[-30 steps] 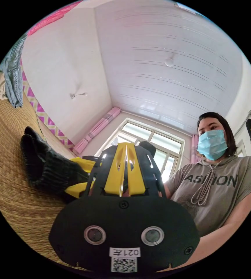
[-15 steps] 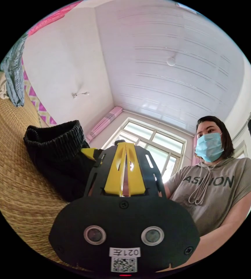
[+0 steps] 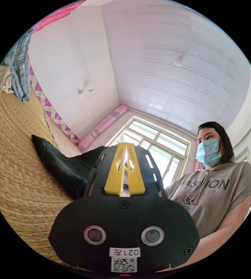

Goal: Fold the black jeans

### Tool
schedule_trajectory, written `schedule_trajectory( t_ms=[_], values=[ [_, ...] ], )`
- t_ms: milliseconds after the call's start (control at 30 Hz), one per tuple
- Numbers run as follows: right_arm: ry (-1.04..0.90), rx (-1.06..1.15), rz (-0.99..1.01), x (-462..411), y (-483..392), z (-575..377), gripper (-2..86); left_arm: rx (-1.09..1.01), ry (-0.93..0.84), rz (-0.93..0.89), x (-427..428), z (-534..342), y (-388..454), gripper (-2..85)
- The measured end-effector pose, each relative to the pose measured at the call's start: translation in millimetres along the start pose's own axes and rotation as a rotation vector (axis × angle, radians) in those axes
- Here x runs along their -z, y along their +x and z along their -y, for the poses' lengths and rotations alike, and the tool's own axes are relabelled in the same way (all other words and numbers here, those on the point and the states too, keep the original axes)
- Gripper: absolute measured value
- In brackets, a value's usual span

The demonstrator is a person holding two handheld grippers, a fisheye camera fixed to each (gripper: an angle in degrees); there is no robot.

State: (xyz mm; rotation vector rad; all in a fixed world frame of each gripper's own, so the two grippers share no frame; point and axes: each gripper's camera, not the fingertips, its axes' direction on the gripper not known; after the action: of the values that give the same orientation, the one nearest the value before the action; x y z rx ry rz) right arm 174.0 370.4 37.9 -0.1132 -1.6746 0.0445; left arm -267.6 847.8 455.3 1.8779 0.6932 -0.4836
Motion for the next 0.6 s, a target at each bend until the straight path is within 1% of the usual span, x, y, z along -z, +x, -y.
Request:
schedule_trajectory(
  t_ms=[33, 67, 100, 133, 167, 200, 233, 267, 300, 333, 367, 400, 467, 500, 533, 567, 600],
  values=[
    [0.015, -0.070, -0.041, 14.8, 44.3, -11.4, 4.9, 0.013, -0.004, 0.011, -4.3, 1.6, -3.4, -0.9],
    [-0.005, -0.188, -0.076, 23.6, 92.0, -25.2, 6.4, 0.021, -0.007, 0.016, -6.8, 2.4, -5.2, -0.9],
    [-0.029, -0.250, -0.090, 26.8, 115.8, -33.5, 7.1, 0.034, -0.014, 0.029, -12.2, 3.8, -8.6, -0.9],
    [-0.069, -0.371, -0.089, 33.6, 156.1, -53.5, 8.4, 0.049, -0.018, 0.042, -17.4, 5.0, -12.2, -0.9],
    [-0.035, -0.442, -0.048, 46.1, 178.2, -76.0, 8.0, 0.053, -0.018, 0.049, -19.8, 5.6, -13.5, -0.9],
    [0.016, -0.452, -0.031, 54.9, 181.1, -86.6, 7.8, 0.056, -0.019, 0.059, -25.0, 6.5, -15.2, -0.9],
    [0.118, -0.452, -0.036, 71.3, 175.4, -103.7, 7.6, 0.061, -0.021, 0.074, -31.0, 7.2, -16.6, -0.9],
    [0.177, -0.407, -0.071, 79.8, 158.4, -113.0, 7.2, 0.064, -0.023, 0.085, -34.3, 7.5, -17.1, -0.9],
    [0.196, -0.369, -0.092, 81.2, 146.3, -115.7, 6.9, 0.058, -0.029, 0.101, -42.2, 8.3, -16.9, -0.9],
    [0.213, -0.268, -0.140, 76.2, 116.5, -117.1, 6.2, 0.049, -0.047, 0.120, -52.6, 9.6, -15.6, -0.9],
    [0.183, -0.131, -0.179, 59.3, 80.6, -112.7, 5.4, 0.041, -0.064, 0.137, -59.8, 10.6, -14.1, -0.9],
    [0.152, -0.055, -0.194, 46.8, 61.3, -108.9, 4.7, 0.004, -0.119, 0.165, -79.5, 13.0, -7.8, -0.8],
    [0.009, 0.247, -0.278, -16.7, -17.1, -95.6, 2.5, -0.061, -0.247, 0.204, -122.5, 16.1, 6.5, -0.5],
    [-0.038, 0.319, -0.315, -36.1, -36.2, -93.5, 1.9, -0.103, -0.331, 0.222, -157.5, 16.7, 18.9, -0.2],
    [-0.126, 0.465, -0.398, -76.5, -71.6, -92.4, 1.1, -0.147, -0.409, 0.234, -198.0, 15.6, 32.5, 0.3],
    [-0.191, 0.589, -0.498, -116.2, -99.9, -94.8, 0.4, -0.167, -0.446, 0.247, -219.5, 14.4, 39.0, 1.5],
    [-0.222, 0.636, -0.548, -135.7, -111.1, -96.3, 0.0, -0.204, -0.522, 0.279, -264.5, 10.7, 50.2, 3.9]
  ],
)
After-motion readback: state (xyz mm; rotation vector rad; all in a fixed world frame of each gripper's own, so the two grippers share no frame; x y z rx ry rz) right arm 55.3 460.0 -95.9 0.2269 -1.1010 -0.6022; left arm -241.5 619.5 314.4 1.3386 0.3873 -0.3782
